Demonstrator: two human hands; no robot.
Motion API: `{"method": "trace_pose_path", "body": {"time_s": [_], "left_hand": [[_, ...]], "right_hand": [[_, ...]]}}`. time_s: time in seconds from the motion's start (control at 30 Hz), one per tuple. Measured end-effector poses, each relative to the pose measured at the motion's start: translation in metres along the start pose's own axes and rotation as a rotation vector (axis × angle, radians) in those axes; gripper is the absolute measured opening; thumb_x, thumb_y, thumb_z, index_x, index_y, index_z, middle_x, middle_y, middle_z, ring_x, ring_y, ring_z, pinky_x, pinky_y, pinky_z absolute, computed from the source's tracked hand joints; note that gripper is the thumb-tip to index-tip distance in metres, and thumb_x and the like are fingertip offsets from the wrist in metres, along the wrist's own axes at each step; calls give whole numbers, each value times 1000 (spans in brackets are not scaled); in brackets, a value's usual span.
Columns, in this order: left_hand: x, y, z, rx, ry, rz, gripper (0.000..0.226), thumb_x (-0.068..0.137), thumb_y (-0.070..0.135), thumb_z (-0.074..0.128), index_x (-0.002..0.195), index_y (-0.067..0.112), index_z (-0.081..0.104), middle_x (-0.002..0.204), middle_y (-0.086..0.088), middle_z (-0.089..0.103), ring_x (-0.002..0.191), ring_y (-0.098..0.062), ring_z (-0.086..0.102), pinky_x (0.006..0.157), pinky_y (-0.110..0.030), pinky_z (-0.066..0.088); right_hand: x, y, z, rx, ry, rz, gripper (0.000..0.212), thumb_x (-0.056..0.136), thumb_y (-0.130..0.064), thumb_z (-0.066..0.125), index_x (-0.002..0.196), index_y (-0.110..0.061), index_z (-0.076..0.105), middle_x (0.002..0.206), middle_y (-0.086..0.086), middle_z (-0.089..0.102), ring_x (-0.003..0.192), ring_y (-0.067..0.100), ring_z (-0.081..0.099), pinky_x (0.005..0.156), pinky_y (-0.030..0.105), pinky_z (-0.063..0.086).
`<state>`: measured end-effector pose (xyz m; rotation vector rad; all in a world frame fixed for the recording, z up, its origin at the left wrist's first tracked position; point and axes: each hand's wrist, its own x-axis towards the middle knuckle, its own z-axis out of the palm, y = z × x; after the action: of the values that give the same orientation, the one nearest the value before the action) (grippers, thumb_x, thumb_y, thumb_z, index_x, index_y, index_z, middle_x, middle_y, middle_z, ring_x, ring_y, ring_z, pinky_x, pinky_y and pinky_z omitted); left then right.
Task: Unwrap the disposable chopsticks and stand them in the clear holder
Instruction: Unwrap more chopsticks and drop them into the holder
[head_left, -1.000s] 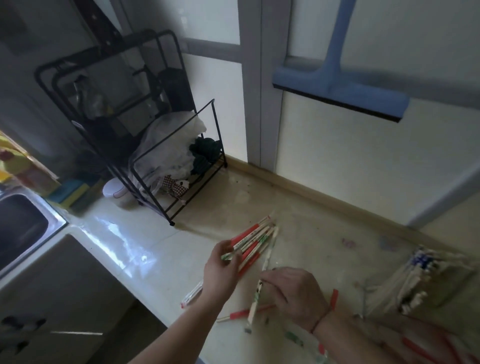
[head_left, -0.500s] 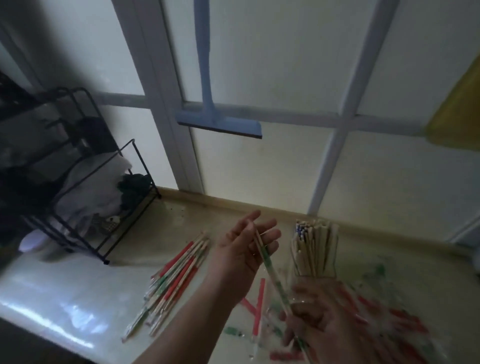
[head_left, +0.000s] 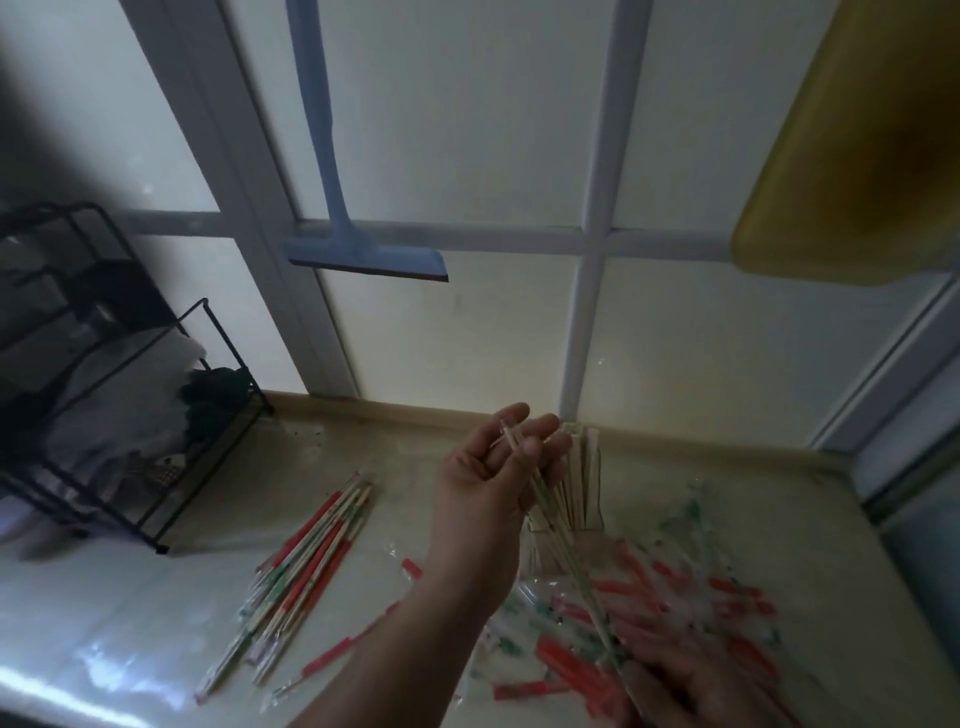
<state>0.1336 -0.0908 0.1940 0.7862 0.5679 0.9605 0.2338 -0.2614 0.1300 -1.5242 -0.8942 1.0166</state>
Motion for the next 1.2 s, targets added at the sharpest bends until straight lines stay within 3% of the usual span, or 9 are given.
{"method": "trace_pose_path", "body": {"time_s": [0.1,0.17,0.2,0.27,0.5,0.7,1.0,1.13,1.2], "left_hand": [[-5,-4,1,49,-4,29,43,74,10,65,117,3,59,102,-14,75,90,-23,73,78,-31,59],[-8,-6,1,75,-2,42,38,75,9,65,112,4,62,100,-12,75,89,-23,74,77,-32,59],[-10,-8,1,94,0,46,32,77,8,65,109,6,64,99,-12,75,89,-23,73,77,-33,59],[-13,-10,-1,135,10,46,21,84,0,63,104,7,66,99,-13,75,90,-24,73,77,-34,58],[-20,-16,-10,289,-33,-72,14,89,-2,60,102,2,66,96,-17,75,88,-27,73,77,-36,58],[-9,2,-26,245,-2,-110,29,90,26,52,99,4,68,103,-20,73,90,-28,72,83,-40,57],[8,6,-49,428,146,-47,24,98,8,50,88,2,71,91,-18,74,89,-33,72,79,-41,60],[28,14,-70,279,333,-41,21,99,10,50,93,-1,67,87,-16,73,80,-25,73,63,-28,58],[39,22,-83,206,428,0,24,100,12,48,91,1,66,84,-13,73,76,-20,73,58,-25,57]], "right_hand": [[-4,-16,9,128,-5,52,49,22,-73,84,52,-35,74,59,-3,71,57,1,67,63,14,52],[-14,-16,10,94,-98,-15,22,58,-20,91,47,-26,73,57,8,68,52,1,64,59,9,47],[-12,-7,7,67,-90,-11,33,73,2,78,49,-21,74,58,12,67,50,4,63,58,9,47],[-7,0,4,12,-20,4,39,80,13,64,60,-18,78,56,17,66,48,13,62,54,13,47],[4,5,9,-41,87,-80,49,85,9,61,74,-35,78,48,18,59,39,12,52,44,21,45],[4,6,6,-43,79,-38,45,89,6,58,70,-30,77,45,16,56,38,15,50,43,21,42],[2,11,4,-95,-23,-43,43,86,3,63,80,-37,77,47,12,60,39,16,53,44,20,43],[9,32,-5,-314,-12,-81,28,81,-14,76,63,-35,74,62,-7,70,49,-4,60,60,-1,42],[-4,55,-22,-373,-73,-11,21,78,-22,79,61,-33,72,79,-11,73,61,-16,60,70,5,47]]}}
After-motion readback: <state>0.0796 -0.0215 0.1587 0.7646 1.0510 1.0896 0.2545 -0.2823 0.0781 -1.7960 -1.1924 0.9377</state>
